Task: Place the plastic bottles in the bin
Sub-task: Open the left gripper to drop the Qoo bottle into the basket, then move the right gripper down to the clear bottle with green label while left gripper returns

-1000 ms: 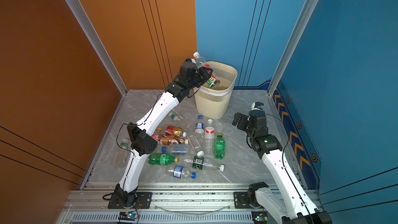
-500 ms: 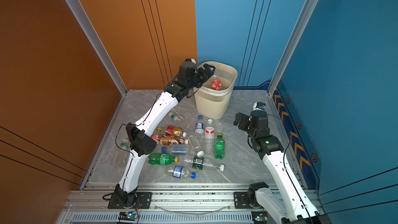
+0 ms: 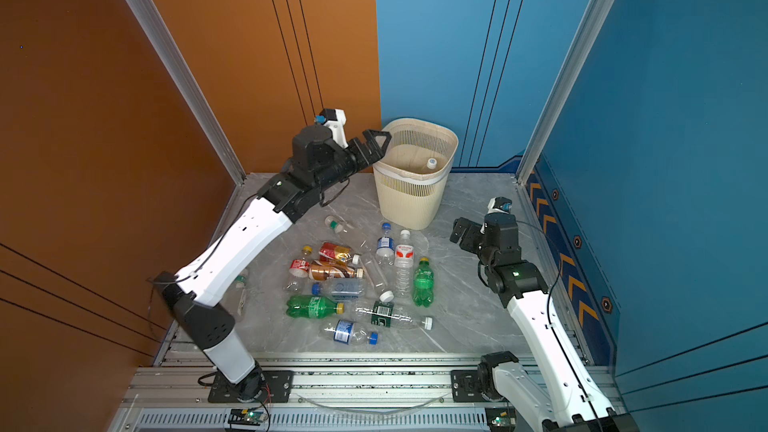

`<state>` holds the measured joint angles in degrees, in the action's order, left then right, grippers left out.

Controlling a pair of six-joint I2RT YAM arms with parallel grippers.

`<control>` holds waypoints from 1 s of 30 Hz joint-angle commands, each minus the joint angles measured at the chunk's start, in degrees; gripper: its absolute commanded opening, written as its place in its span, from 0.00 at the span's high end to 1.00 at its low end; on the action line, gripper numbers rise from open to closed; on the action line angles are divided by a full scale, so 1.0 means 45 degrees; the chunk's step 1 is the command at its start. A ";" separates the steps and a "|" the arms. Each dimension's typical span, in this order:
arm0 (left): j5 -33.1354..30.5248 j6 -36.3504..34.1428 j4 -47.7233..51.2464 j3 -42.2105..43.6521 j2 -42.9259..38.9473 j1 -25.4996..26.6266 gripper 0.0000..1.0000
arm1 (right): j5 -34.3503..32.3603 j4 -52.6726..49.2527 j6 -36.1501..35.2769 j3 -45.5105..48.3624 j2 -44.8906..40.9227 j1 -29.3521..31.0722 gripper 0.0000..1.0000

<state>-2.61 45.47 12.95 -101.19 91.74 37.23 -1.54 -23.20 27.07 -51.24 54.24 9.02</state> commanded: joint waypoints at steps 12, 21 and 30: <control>-0.4276 0.2267 0.2028 1.3389 -0.9399 -0.0012 0.02 | 0.0558 -0.1858 -0.1091 0.0018 0.0604 0.2751 0.00; -0.4452 0.2785 0.2731 1.3918 -1.0201 -0.0109 0.02 | 0.1089 -0.2305 -0.1704 0.1126 -0.0387 0.5863 0.01; -0.4396 0.2939 0.2974 1.4174 -1.0658 -0.0475 0.02 | 0.0473 -0.1317 -0.2297 0.2591 -0.0392 0.9645 0.05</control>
<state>-21.10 57.98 24.58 -38.37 44.73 35.90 2.79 -31.00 19.40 -40.71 52.12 49.17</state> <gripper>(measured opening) 0.977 0.956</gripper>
